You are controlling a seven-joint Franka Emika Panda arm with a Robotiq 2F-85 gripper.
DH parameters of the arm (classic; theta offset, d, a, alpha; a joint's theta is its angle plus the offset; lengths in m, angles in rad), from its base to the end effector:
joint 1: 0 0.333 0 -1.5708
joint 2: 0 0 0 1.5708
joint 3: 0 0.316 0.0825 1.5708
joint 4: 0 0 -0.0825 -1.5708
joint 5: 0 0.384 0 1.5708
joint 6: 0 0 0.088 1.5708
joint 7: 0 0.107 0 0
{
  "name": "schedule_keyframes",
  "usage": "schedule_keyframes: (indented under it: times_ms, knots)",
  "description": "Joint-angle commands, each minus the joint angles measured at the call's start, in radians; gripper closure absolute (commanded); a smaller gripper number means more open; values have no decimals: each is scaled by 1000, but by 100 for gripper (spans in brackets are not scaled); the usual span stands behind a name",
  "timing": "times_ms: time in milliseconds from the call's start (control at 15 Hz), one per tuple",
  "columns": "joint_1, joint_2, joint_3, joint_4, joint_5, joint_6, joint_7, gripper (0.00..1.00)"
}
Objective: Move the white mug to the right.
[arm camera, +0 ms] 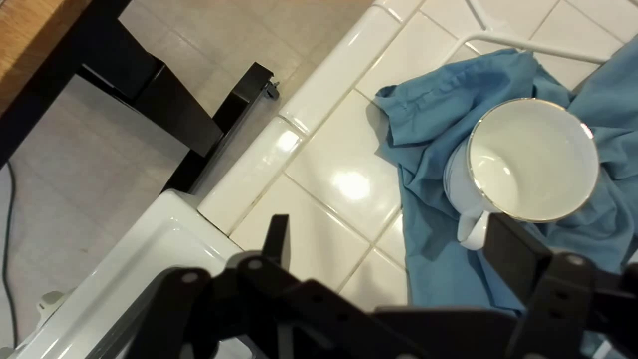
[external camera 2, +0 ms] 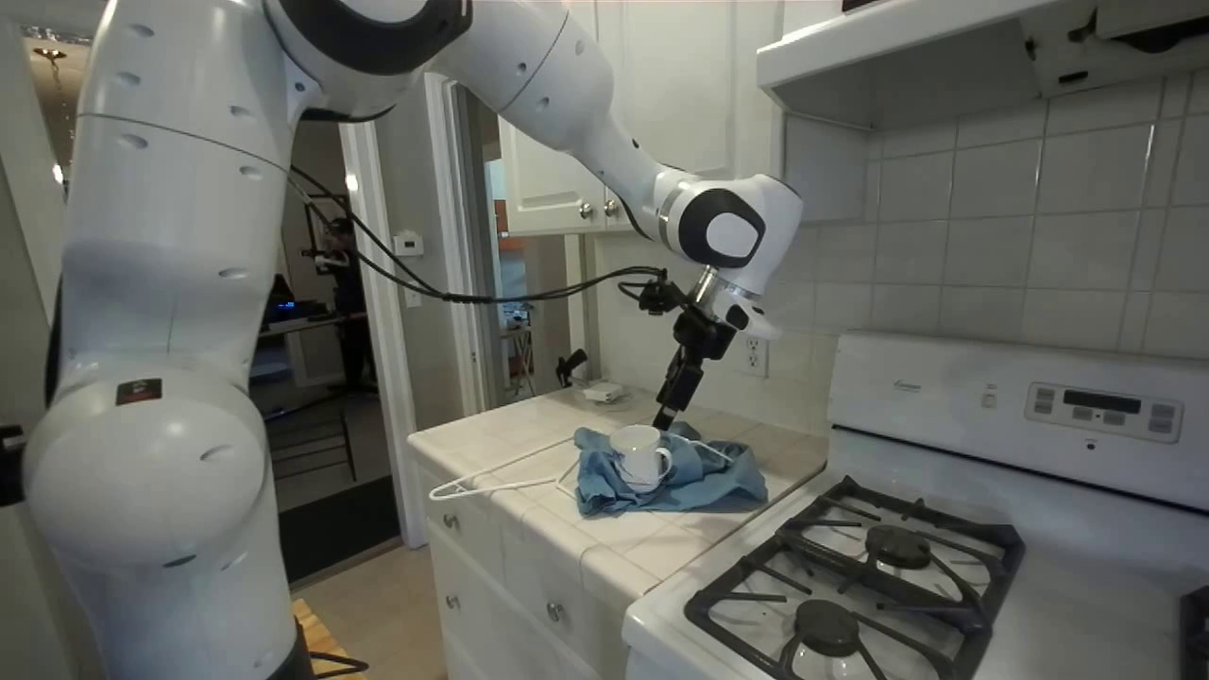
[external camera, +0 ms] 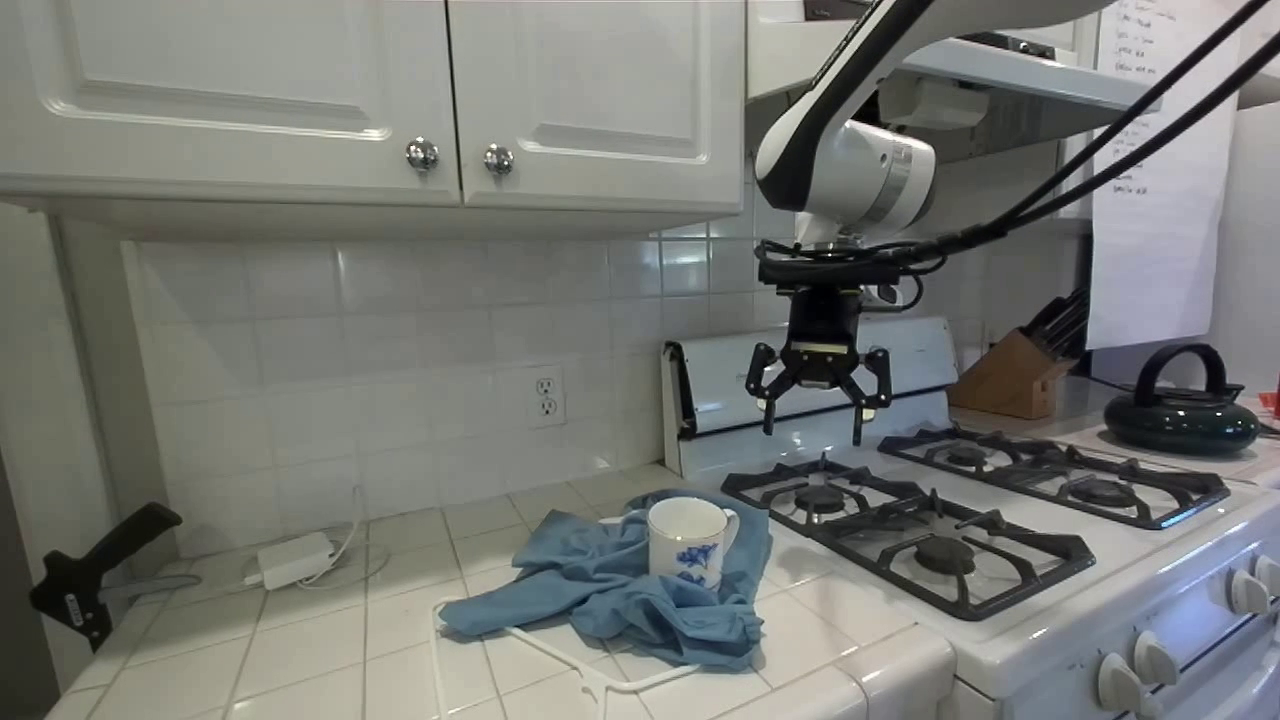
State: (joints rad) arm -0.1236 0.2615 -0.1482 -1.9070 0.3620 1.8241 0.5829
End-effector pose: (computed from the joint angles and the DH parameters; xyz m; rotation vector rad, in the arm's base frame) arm 0.5623 -0.1233 0.3434 -2.4989 1.3787 0.5461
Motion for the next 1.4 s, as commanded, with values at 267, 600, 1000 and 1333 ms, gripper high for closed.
schedule_keyframes:
  times_ms: [267, 600, 1000, 1333]
  knots:
    - [-3, -2, -7, 2, 0, -3, -3, 0]
    - [1, 18, 4, 5, 61, 104, 11, 0]
    - [-2, 58, 21, 5, 171, 158, 43, 0]
    - [10, 127, 33, 30, 203, 222, 101, 0]
